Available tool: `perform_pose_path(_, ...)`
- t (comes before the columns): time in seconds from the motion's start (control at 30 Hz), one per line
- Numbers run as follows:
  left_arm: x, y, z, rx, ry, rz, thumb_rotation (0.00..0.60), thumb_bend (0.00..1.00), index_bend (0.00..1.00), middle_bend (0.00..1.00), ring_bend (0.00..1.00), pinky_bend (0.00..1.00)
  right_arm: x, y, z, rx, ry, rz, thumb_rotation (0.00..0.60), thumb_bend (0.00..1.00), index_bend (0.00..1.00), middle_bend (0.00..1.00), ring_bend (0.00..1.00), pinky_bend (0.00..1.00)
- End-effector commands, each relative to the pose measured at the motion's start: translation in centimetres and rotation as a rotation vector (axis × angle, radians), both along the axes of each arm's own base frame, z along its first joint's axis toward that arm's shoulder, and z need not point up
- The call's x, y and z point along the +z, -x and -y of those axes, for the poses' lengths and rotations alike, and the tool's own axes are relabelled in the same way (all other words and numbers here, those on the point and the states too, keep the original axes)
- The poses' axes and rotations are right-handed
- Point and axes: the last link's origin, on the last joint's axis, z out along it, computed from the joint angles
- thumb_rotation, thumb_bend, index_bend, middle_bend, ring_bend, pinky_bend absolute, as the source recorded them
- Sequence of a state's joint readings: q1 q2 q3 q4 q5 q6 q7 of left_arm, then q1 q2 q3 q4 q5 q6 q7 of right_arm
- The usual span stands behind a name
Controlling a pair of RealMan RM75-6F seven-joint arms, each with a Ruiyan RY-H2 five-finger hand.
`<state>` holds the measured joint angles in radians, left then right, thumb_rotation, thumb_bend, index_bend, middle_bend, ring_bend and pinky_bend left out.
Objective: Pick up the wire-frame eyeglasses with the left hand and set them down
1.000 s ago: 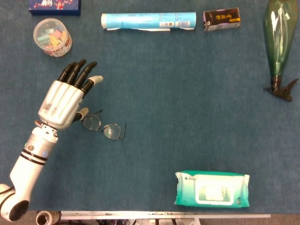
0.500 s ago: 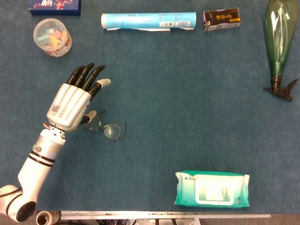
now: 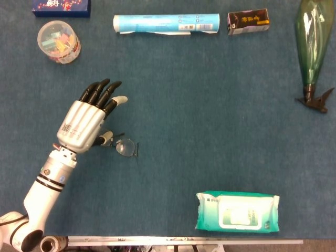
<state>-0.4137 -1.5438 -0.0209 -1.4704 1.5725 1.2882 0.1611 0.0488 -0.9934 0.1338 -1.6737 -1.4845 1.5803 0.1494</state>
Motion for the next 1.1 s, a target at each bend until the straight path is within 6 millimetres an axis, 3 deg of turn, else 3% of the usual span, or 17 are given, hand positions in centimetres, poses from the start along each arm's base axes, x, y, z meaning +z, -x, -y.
perform_pose_path(0.03, -0.3, 0.1, 0.1, 0.005, 0.009, 0.007, 0.600, 0.02, 0.23, 0.09, 0.05, 0.10, 0.1, 0.0, 0.0, 0.000, 0.002, 0.001, 0.600, 0.51, 0.64, 0.47, 0.29, 0.43)
perform_pose_path(1.1, -4.0, 0.8, 0.4, 0.040, 0.097, 0.030, 0.600, 0.02, 0.23, 0.09, 0.04, 0.10, 1.1, -0.1, -0.4, 0.012, 0.038, 0.016, 0.600, 0.51, 0.64, 0.47, 0.29, 0.43)
